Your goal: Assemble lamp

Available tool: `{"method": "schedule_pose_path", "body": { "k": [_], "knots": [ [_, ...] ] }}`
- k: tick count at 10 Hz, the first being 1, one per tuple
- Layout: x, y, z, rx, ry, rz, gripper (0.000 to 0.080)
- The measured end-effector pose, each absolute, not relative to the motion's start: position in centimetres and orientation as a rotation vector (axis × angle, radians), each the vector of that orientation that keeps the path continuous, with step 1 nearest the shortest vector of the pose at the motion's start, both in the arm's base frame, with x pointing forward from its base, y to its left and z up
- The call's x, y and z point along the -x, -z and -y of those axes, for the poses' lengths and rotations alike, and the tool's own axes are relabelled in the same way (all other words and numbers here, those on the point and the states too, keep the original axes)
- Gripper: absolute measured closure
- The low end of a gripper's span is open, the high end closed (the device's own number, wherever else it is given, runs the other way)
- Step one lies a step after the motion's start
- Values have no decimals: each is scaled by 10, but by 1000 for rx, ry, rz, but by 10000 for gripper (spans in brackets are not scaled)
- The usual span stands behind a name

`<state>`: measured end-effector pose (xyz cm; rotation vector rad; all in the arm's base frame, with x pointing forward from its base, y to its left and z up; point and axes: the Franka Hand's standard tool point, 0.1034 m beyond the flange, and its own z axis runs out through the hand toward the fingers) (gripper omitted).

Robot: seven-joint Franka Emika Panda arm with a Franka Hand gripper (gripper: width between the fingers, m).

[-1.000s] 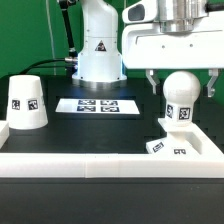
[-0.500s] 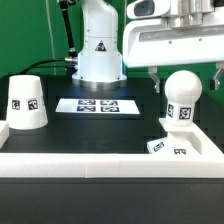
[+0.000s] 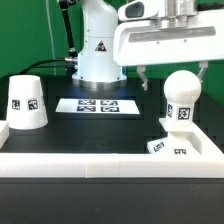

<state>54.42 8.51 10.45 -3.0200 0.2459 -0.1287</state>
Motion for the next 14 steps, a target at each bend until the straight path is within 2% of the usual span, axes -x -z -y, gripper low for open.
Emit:
{"method": "schedule_pose_path", "body": {
  "k": [5,8,9,11,14],
  "knots": [
    [-535,-99,-76,3034,116,-183,100],
    [-496,-84,-20,3073,136,-58,100],
    [-493,-85,-5,3076,142,-63,100],
    [-494,-85,-5,3076,142,-47,100],
    [-493,-85,19,3084,146,-75,100]
  ]
}}
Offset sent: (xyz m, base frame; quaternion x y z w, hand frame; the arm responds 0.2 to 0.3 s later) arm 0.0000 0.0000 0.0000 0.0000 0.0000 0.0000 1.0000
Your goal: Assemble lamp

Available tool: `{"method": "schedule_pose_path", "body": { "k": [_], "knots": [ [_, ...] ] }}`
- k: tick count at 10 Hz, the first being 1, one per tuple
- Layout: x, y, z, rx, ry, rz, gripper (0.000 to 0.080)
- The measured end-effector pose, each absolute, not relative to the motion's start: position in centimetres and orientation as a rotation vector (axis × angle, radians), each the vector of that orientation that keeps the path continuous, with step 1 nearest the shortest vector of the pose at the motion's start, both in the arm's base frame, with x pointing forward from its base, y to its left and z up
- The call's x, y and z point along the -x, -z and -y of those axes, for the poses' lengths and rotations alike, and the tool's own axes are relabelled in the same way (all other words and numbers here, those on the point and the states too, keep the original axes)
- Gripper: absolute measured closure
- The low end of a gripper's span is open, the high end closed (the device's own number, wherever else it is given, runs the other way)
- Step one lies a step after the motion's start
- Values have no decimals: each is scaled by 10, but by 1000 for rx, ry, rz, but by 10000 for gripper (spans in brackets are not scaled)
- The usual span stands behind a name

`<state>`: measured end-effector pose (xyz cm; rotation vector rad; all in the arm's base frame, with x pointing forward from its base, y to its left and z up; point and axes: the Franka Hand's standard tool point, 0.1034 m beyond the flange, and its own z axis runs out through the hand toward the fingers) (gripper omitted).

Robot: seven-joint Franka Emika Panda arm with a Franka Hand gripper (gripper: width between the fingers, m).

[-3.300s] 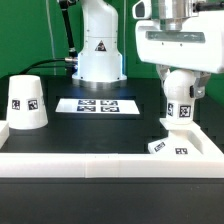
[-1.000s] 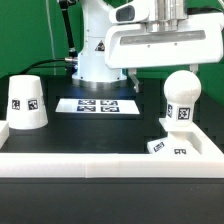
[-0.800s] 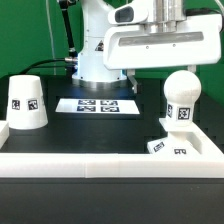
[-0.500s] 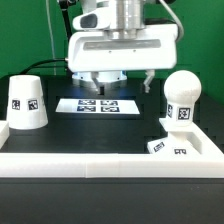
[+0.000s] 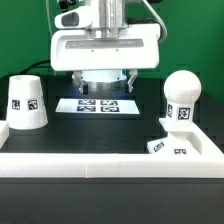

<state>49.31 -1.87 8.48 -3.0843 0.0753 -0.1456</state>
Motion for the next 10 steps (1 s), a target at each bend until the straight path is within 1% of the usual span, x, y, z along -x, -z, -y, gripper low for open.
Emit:
{"method": "schedule_pose_path", "body": {
  "k": [1,3,5,6,8,10],
  "knots": [
    [-493,-85,28,3089,146,-59,100],
    [-485,-87,73,3105,125,-86,100],
    [-482,-101,100,3111,141,-84,100],
    [-481,-104,106,3113,147,-87,100],
    [-480,-102,105,3114,142,-83,100],
    [-468,-101,106,3114,129,-71,100]
  ]
}}
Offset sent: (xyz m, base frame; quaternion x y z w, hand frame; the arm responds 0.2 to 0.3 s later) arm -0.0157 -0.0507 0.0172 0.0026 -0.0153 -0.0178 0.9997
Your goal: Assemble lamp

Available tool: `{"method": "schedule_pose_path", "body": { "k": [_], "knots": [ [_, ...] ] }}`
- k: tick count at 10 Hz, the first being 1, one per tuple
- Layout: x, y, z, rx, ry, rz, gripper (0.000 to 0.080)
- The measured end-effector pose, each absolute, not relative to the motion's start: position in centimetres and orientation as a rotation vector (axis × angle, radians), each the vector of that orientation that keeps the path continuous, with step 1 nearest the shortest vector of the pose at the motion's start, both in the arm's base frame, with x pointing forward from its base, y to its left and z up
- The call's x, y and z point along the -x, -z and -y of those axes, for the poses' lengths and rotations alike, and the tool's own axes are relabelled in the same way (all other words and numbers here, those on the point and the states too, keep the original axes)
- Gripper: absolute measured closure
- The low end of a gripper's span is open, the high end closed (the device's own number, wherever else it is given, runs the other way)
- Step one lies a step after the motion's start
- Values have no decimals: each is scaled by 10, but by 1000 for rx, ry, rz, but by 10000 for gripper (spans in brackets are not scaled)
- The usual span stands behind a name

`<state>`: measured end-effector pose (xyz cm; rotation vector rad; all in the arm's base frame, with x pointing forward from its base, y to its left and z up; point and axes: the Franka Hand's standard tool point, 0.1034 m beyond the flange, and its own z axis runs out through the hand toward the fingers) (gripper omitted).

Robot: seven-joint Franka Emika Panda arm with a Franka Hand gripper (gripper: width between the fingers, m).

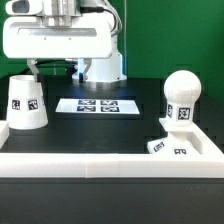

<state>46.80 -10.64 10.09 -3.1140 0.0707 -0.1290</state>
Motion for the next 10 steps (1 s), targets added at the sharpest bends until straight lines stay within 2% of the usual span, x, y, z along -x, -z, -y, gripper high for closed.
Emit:
{"method": "schedule_pose_path", "body": {
  "k": [3,5,10],
  "knots": [
    [-429,-107,122,3116,128,-52,100],
    [-418,-106,127,3116,120,-53,100],
    [-418,-86,131,3126,69,-12,100]
  ]
}}
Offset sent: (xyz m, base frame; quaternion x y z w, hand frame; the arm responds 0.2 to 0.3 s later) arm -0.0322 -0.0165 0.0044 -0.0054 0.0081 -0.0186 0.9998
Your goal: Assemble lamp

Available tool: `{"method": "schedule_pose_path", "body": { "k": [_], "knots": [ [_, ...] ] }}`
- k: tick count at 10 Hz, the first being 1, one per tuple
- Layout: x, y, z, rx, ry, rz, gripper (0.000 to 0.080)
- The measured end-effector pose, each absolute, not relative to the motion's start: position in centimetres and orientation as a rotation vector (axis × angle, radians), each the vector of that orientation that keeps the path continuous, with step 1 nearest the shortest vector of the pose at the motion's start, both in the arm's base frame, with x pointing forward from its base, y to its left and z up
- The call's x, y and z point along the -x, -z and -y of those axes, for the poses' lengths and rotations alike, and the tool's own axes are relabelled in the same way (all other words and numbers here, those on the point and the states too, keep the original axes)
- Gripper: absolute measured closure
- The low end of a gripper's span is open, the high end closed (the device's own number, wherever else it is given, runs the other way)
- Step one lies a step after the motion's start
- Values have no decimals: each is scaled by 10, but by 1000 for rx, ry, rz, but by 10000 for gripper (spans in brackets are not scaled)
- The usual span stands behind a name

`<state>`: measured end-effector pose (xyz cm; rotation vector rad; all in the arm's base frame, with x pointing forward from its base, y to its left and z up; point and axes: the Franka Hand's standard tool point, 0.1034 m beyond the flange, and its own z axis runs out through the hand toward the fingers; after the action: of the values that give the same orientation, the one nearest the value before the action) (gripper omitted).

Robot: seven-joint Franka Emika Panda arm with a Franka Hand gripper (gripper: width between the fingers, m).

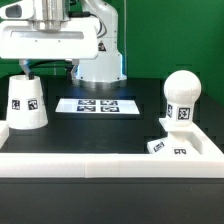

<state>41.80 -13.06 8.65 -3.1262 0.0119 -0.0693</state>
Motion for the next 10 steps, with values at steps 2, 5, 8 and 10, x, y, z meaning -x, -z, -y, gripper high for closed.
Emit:
{"method": "schedule_pose_path", "body": {
  "k": [2,5,8,10],
  "knots": [
    [-415,-79,136,3134,61,16,100],
    [-416,-79,137,3135,60,23,224],
    [-417,-76,135,3135,51,26,497],
    [-417,-75,124,3133,52,19,756]
  ]
}}
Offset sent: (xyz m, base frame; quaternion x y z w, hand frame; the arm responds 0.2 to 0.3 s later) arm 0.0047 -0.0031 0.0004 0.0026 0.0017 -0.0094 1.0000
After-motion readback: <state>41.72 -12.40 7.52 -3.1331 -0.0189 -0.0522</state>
